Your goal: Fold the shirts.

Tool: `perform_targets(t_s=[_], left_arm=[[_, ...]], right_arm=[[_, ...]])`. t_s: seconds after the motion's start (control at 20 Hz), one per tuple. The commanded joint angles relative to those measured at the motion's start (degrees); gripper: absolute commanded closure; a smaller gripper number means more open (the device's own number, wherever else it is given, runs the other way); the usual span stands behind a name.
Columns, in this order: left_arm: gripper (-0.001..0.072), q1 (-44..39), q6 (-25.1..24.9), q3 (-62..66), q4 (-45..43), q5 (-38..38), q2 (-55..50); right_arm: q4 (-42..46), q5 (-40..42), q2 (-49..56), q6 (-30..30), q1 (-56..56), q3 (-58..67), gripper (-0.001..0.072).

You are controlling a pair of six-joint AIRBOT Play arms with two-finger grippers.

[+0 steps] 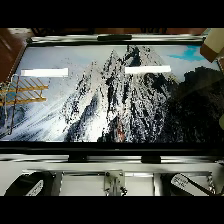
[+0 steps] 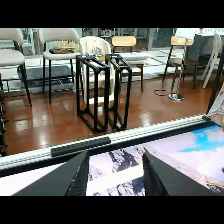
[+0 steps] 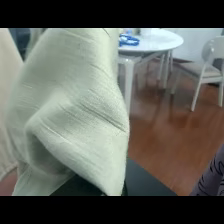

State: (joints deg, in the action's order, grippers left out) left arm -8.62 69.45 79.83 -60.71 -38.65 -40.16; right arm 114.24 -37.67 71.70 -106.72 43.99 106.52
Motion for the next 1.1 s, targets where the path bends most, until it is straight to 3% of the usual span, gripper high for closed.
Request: perform_targets(t_s=[0.0, 0.35, 0.85, 1.05], left_arm=[[0.0307, 0.09, 2.84, 0.02, 0.0, -0.46, 0.07], [0.0307, 0.09, 5.03, 0.0, 0.04, -0.5, 0.04], [0.0307, 0.09, 6.56, 0.02, 0.02, -2.82, 0.09], [0.0307, 0.09, 9.35, 0.02, 0.02, -3.13, 0.09]], right_arm=[[-2.21, 0.17, 1.9, -0.63, 3.17, 0.79, 0.0654], [-6.01, 0.63, 2.91, 0.31, 3.8, 0.79, 0.0654], [-2.73, 6.91, 4.48, -0.26, 7.76, 0.79, 0.0654], [-2.89, 7.8, 5.05, -0.7, 12.26, 0.79, 0.0654]])
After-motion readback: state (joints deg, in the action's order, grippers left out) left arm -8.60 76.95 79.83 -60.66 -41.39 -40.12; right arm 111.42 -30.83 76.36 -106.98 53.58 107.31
